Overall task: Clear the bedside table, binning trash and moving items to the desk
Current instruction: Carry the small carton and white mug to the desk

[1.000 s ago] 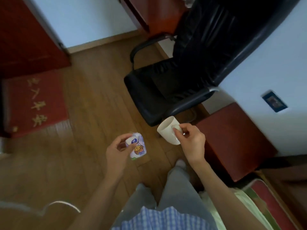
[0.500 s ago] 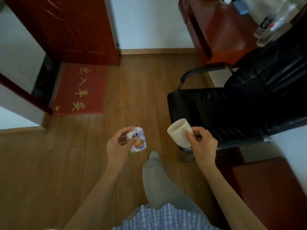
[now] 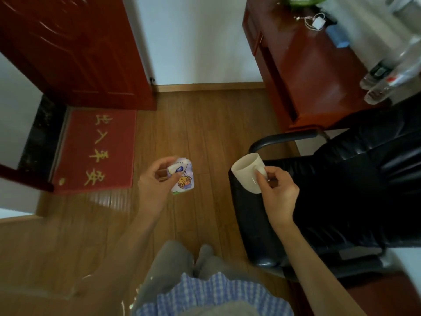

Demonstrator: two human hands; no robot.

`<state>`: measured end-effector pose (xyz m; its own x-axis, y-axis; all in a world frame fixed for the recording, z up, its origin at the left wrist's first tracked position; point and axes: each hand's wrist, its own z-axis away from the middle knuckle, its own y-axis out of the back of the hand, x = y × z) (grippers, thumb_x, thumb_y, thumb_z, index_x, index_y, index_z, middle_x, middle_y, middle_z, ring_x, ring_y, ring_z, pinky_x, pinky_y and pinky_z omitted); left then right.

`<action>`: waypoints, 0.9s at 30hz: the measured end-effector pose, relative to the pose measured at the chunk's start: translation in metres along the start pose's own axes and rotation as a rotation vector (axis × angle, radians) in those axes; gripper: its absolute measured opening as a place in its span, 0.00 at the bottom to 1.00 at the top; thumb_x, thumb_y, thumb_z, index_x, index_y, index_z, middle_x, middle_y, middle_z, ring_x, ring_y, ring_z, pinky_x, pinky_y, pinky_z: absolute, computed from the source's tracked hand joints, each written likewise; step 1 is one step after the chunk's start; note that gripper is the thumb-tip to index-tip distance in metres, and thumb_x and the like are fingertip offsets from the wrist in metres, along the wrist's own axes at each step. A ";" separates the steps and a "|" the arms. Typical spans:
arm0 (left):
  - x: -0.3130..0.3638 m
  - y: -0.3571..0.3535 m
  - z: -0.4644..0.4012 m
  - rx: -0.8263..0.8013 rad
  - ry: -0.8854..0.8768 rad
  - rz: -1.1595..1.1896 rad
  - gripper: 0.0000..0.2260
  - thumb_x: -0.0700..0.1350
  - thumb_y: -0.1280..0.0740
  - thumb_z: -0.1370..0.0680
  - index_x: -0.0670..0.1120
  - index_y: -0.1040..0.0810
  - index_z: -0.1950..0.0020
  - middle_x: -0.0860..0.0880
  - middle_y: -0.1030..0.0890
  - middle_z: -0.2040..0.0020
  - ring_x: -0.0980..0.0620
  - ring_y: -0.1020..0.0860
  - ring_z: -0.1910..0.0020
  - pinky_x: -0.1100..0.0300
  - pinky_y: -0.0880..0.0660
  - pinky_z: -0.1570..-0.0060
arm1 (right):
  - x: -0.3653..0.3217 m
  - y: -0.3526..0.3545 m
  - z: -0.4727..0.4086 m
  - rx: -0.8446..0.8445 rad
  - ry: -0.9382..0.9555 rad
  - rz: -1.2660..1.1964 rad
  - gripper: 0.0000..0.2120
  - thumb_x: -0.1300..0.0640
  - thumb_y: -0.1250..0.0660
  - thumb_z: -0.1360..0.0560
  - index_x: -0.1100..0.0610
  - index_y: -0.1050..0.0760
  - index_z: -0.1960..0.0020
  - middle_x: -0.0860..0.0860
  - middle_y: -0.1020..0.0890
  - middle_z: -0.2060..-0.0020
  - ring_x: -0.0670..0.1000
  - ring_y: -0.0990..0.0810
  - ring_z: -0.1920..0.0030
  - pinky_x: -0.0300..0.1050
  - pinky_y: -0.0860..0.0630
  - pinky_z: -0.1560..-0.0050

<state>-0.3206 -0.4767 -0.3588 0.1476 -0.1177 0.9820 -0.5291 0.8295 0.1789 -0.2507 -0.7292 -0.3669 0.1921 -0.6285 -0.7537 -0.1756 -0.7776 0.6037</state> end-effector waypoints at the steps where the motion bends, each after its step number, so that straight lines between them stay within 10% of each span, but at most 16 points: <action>1: 0.001 -0.003 -0.017 -0.010 0.003 0.009 0.15 0.32 0.29 0.29 0.47 0.20 0.46 0.54 0.17 0.50 0.57 0.20 0.55 0.61 0.21 0.56 | -0.003 -0.008 -0.015 0.018 -0.004 -0.003 0.08 0.56 0.30 0.26 0.60 0.21 0.52 0.52 0.20 0.59 0.45 0.22 0.61 0.30 0.27 0.64; 27: 0.058 -0.135 -0.461 -0.570 -0.031 -0.011 0.14 0.35 0.28 0.29 0.46 0.20 0.46 0.51 0.18 0.47 0.54 0.19 0.51 0.64 0.20 0.62 | -0.046 -0.160 -0.316 0.473 -0.465 -0.009 0.06 0.52 0.29 0.27 0.53 0.20 0.53 0.46 0.19 0.60 0.45 0.21 0.59 0.43 0.22 0.60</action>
<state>0.1443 -0.3440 -0.3539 0.1217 -0.1372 0.9830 0.0083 0.9905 0.1372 0.0738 -0.5814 -0.3465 -0.2223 -0.4675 -0.8556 -0.6017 -0.6248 0.4977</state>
